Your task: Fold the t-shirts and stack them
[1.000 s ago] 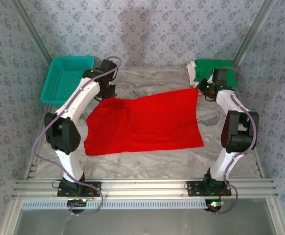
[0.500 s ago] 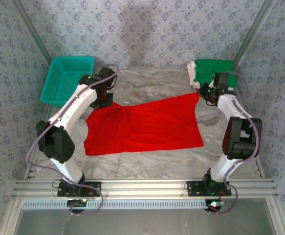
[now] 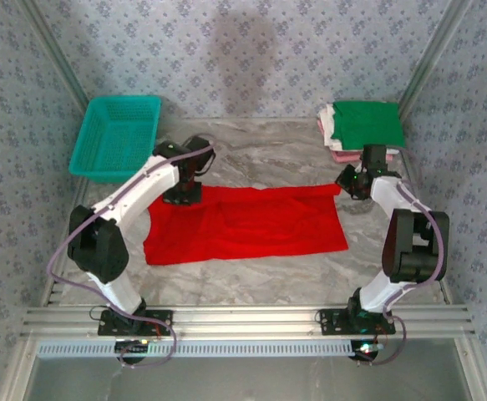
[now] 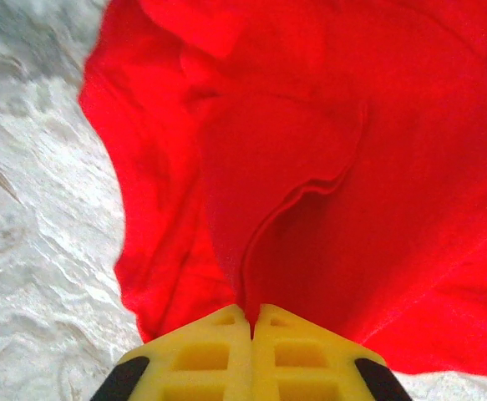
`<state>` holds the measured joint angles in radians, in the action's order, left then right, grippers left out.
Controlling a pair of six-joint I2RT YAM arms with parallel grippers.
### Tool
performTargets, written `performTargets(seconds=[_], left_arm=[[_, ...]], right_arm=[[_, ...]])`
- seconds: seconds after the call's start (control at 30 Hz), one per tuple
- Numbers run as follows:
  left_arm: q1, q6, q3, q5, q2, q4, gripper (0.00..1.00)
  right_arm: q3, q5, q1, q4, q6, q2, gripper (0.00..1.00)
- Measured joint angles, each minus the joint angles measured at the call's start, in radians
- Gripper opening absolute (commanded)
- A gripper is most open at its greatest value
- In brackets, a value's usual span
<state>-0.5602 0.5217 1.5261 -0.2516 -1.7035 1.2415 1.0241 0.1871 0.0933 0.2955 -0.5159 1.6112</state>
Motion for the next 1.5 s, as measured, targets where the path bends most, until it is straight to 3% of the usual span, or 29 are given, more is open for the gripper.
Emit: performTargets(seconds=[0.07,0.1,0.17,0.23,0.33,0.47,0.6,0.7,0.9,1.03,1.17,1.23,1.3,1.4,1.5], left_arm=[[-0.022,0.027,-0.038,0.018,0.002,-0.003,0.36],[-0.033,0.042,-0.061,0.029,0.007,-0.007,0.42],[-0.048,0.066,-0.089,0.047,0.015,-0.005,0.43],[-0.056,0.075,-0.093,0.052,0.029,-0.005,0.47],[-0.040,0.072,-0.093,0.051,0.085,-0.017,0.49],[0.070,0.032,-0.093,0.080,0.160,-0.076,0.49],[0.194,-0.021,-0.111,0.110,0.145,-0.192,0.47],[0.235,-0.051,-0.132,0.153,0.079,-0.282,0.47],[0.209,-0.082,-0.119,0.214,-0.082,-0.390,0.52],[0.150,-0.101,-0.051,0.206,-0.197,-0.390,0.65],[0.095,-0.105,-0.042,0.181,-0.264,-0.386,0.66],[0.074,-0.102,-0.047,0.175,-0.282,-0.383,0.62],[0.066,-0.097,-0.067,0.171,-0.286,-0.386,0.49],[0.062,-0.084,-0.103,0.154,-0.286,-0.386,0.22],[0.057,-0.071,-0.122,0.135,-0.284,-0.385,0.12]], right_arm=[[-0.023,-0.010,0.000,0.023,0.000,-0.008,0.00],[-0.034,-0.017,0.000,0.032,0.000,-0.013,0.09],[-0.052,-0.032,0.001,0.060,-0.005,-0.026,0.33],[-0.057,-0.046,0.002,0.092,-0.002,-0.039,0.41],[-0.057,-0.069,0.003,0.126,-0.001,-0.074,0.44],[-0.044,-0.091,-0.009,0.152,-0.002,-0.122,0.46],[-0.038,-0.110,-0.065,0.133,-0.001,-0.158,0.46],[-0.045,-0.115,-0.116,0.092,-0.001,-0.169,0.46],[-0.069,-0.132,-0.212,0.026,-0.001,-0.169,0.46],[-0.084,-0.137,-0.241,-0.014,-0.001,-0.159,0.46],[-0.105,-0.140,-0.247,-0.062,-0.001,-0.132,0.46],[-0.115,-0.140,-0.246,-0.075,-0.001,-0.111,0.46],[-0.119,-0.140,-0.246,-0.079,-0.001,-0.095,0.46],[-0.119,-0.140,-0.246,-0.084,0.000,-0.085,0.46],[-0.118,-0.141,-0.246,-0.084,0.000,-0.085,0.46]])
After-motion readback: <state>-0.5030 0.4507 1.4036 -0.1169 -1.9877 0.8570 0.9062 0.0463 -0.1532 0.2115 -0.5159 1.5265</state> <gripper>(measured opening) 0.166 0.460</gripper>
